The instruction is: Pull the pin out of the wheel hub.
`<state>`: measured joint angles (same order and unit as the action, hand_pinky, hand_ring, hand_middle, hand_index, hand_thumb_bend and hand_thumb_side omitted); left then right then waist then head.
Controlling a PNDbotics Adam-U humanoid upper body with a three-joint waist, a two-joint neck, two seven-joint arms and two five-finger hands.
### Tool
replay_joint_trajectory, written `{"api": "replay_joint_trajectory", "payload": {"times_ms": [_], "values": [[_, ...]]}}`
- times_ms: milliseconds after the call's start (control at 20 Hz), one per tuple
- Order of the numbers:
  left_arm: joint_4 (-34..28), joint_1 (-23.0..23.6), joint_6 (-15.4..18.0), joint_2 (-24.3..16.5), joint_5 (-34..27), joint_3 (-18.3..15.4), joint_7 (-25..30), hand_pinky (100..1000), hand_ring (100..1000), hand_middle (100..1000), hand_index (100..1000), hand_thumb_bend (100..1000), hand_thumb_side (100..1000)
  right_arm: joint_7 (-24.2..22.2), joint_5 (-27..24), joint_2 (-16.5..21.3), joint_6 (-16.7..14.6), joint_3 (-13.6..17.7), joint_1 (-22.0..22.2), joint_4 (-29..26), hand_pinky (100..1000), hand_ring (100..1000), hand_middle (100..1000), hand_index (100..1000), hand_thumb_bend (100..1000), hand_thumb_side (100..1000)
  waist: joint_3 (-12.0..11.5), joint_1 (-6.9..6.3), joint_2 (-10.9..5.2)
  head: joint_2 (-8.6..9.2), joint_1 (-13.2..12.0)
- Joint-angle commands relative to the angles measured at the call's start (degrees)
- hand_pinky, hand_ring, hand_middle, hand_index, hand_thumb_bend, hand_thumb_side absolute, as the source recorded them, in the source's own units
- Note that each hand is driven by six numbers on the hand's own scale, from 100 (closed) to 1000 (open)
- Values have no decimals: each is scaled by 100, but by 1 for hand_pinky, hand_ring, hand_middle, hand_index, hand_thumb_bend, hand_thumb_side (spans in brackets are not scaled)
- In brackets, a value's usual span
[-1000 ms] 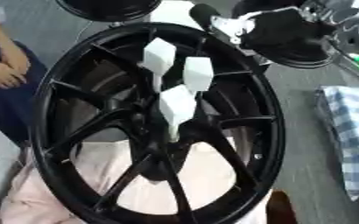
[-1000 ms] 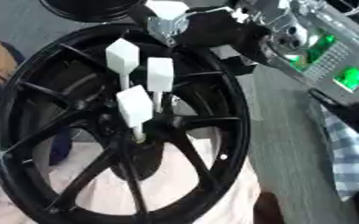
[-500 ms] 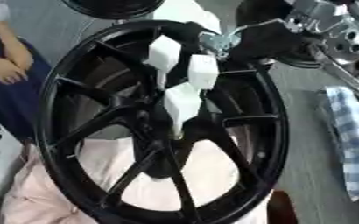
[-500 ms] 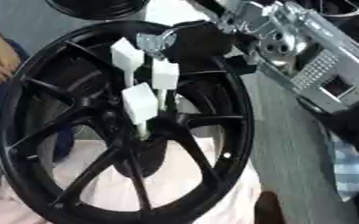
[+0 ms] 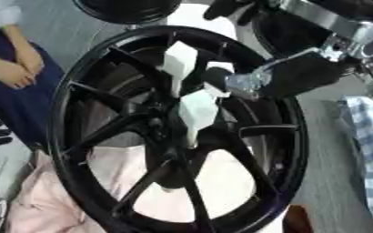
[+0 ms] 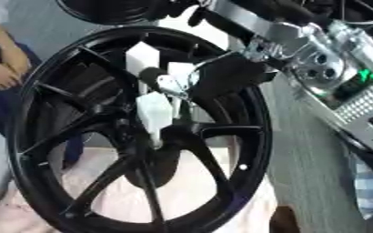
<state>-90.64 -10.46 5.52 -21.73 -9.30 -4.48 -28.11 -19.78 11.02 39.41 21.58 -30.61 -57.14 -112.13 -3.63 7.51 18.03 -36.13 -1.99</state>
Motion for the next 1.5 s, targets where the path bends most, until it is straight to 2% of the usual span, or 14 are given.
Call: {"api": "replay_joint_trajectory", "payload": {"times_ms": [50, 300, 500, 1000, 1100, 1250, 1500], "values": [[-124, -22, 7, -161, 39, -49, -5, 581, 559, 560, 713, 100, 893, -307, 141, 175, 53, 183, 8, -103, 783, 861, 787, 827, 443, 401, -13, -41, -133, 58, -58], [-141, -32, 3, -155, 48, -46, -2, 581, 558, 560, 713, 100, 893, -772, 392, 131, 138, 462, 250, -143, 788, 868, 792, 836, 465, 356, -21, -46, -109, 74, -129], [-147, -42, -3, -153, 64, -40, 7, 582, 558, 559, 713, 100, 892, -1014, 558, 92, 126, 599, 327, -226, 788, 872, 798, 840, 459, 353, -26, -54, -103, 90, -127], [-158, -46, -7, -154, 89, -30, 19, 582, 558, 559, 713, 100, 892, -1053, 671, 52, 144, 623, 340, -129, 788, 871, 797, 839, 446, 344, -38, -51, -95, 115, -102], [-185, -57, 1, -158, 97, -23, 28, 582, 557, 559, 713, 100, 891, -1011, 714, 5, 151, 644, 376, -45, 794, 868, 796, 838, 424, 307, -66, -59, -43, 164, -67], [-259, -73, -1, -164, 113, -19, 45, 582, 557, 558, 713, 100, 891, -946, 955, -205, -25, 619, 409, 350, 796, 868, 798, 839, 429, 303, -100, -68, 50, 231, -2], [-301, -73, -24, -161, 116, -25, 46, 582, 557, 558, 712, 100, 890, -877, 1314, -533, -496, 622, 451, 960, 793, 867, 796, 837, 400, 304, -94, -85, 75, 304, 3]]}}
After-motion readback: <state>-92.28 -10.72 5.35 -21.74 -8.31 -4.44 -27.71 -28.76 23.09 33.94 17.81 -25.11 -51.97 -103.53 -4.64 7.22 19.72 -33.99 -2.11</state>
